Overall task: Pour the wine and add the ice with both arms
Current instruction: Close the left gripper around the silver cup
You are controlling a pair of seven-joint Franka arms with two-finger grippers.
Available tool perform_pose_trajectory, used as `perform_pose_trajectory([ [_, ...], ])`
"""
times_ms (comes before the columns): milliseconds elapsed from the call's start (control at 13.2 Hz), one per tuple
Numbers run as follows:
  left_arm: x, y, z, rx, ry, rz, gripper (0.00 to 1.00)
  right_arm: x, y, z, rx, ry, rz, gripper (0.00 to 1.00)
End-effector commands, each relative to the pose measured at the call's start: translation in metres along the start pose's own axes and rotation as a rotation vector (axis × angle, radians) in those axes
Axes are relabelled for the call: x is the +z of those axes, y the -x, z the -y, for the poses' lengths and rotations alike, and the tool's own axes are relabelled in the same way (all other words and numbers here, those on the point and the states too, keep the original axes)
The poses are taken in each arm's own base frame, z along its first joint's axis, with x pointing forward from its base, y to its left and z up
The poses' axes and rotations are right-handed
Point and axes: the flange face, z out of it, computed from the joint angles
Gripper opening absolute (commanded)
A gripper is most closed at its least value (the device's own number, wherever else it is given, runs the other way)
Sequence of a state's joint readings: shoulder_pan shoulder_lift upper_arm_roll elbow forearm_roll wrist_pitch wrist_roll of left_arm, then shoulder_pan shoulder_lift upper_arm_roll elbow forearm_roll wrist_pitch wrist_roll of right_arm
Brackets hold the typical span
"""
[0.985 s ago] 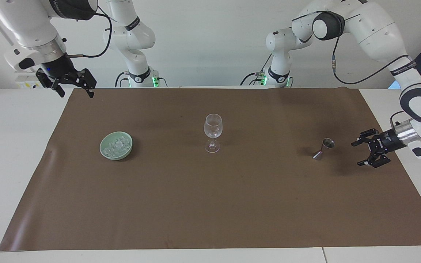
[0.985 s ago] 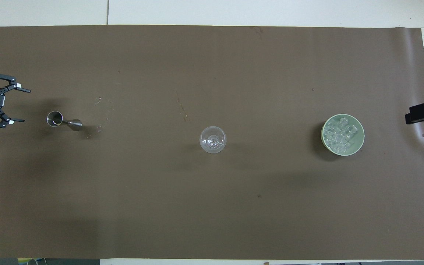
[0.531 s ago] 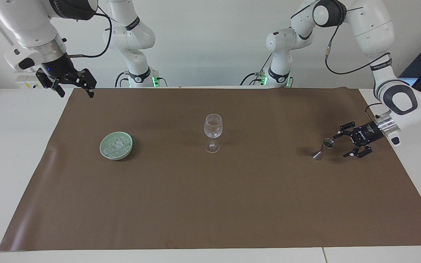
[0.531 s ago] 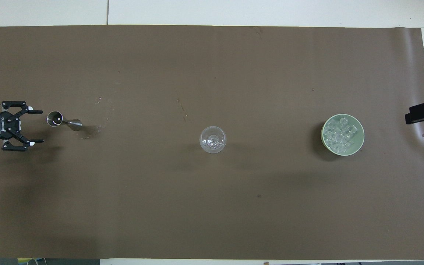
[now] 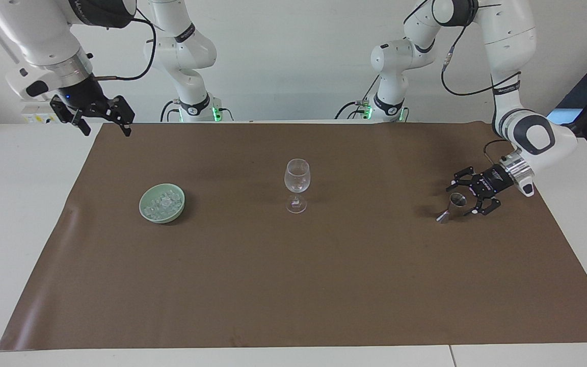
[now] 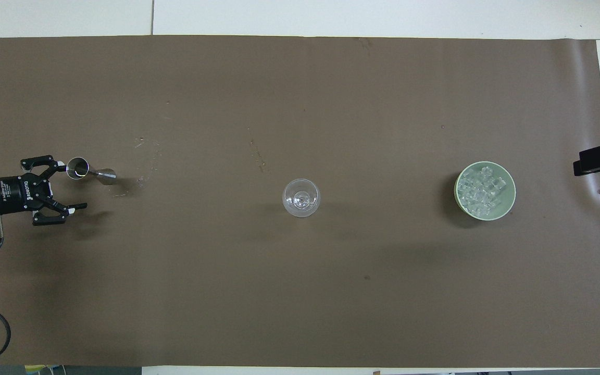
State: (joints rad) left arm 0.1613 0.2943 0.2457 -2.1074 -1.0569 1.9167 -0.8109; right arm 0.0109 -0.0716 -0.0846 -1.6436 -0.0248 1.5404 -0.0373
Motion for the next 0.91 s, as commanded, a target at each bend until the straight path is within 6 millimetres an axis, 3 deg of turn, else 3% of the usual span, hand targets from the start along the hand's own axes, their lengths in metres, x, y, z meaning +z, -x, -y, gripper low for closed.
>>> perform_pose_trajectory([
  [0,0.005,0.003,0.007,-0.056,0.077,0.036,1.0,-0.001,0.004,-0.001,-0.011,-0.01,-0.004,1.0],
  [303,0.015,0.0,0.018,-0.041,0.1,0.074,1.0,-0.001,0.004,-0.001,-0.011,-0.01,-0.004,1.0],
  [531,0.032,0.012,0.015,-0.053,0.142,0.099,1.0,-0.001,0.004,-0.001,-0.009,-0.01,-0.004,1.0],
  [834,0.03,0.011,0.016,-0.056,0.144,0.109,1.0,-0.001,0.004,-0.001,-0.009,-0.01,-0.004,1.0],
])
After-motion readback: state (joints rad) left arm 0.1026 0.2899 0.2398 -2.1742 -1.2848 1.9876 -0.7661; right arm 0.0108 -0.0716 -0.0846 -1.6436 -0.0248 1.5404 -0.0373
